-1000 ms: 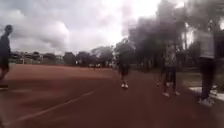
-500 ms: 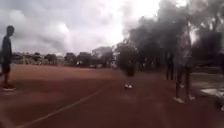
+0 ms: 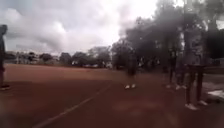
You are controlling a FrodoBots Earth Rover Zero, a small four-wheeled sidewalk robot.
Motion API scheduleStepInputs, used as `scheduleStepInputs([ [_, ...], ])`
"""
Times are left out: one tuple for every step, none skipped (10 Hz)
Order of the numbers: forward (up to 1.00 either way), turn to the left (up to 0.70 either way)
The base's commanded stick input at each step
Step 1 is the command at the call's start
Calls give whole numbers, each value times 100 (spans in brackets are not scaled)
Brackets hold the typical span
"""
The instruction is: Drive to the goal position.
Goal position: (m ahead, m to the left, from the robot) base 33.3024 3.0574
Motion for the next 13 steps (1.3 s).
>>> scheduleStepInputs([
  [85,0],
  [85,0],
  [85,0],
  [85,0],
  [85,0],
  [85,0],
  [85,0],
  [85,0],
  [85,0],
  [85,-4],
  [85,-21],
  [85,-34],
  [85,-34],
])
